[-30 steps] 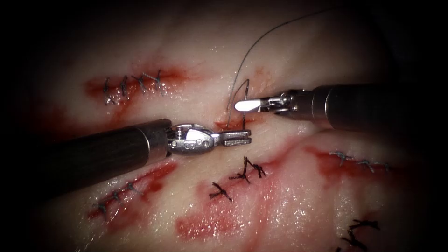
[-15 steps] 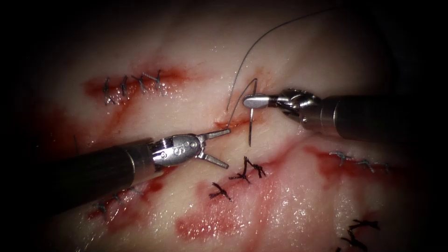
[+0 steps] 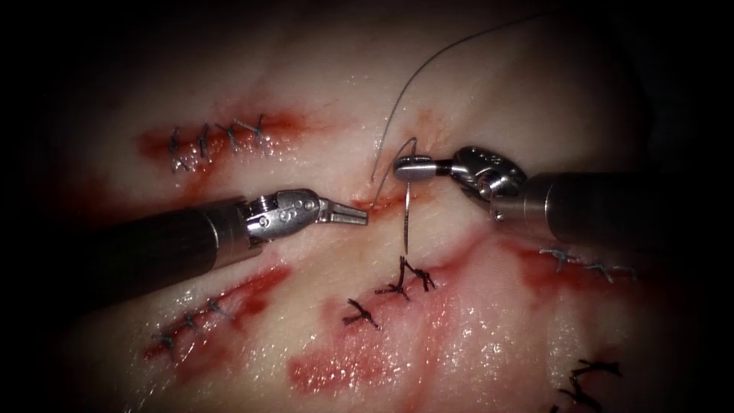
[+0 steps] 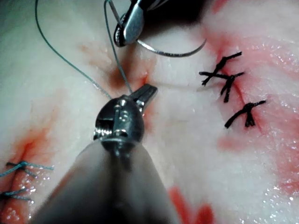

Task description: Wound Closure

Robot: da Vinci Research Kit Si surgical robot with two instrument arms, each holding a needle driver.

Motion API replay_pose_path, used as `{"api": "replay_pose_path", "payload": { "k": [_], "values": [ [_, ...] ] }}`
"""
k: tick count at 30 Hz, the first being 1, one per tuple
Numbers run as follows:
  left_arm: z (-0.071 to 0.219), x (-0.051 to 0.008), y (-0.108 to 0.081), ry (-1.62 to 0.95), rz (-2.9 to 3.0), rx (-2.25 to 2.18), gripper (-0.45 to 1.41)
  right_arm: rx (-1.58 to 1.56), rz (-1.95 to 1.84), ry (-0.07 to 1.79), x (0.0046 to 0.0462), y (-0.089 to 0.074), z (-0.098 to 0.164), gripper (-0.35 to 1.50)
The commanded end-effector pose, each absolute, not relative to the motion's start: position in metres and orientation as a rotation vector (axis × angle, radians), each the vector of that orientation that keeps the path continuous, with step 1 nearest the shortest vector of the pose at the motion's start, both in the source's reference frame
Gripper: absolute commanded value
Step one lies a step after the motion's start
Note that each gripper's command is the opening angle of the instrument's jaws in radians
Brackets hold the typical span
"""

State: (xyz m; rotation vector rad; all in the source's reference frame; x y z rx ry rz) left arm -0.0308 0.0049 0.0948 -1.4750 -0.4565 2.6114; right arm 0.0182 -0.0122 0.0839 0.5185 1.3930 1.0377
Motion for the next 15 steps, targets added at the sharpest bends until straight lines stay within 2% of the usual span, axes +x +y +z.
{"api": "replay_pose_path", "payload": {
  "k": [1,15],
  "values": [
    [0.0957,-0.0316,0.0055,-0.447,2.64,-1.442,-0.45,0.515,1.028,1.403,0.019,-0.0117,0.084,-0.35],
    [0.1017,-0.0334,0.0044,-0.471,2.894,-1.06,-0.45,0.496,1.025,1.408,0.0191,-0.0116,0.0836,-0.35]
  ]
}}
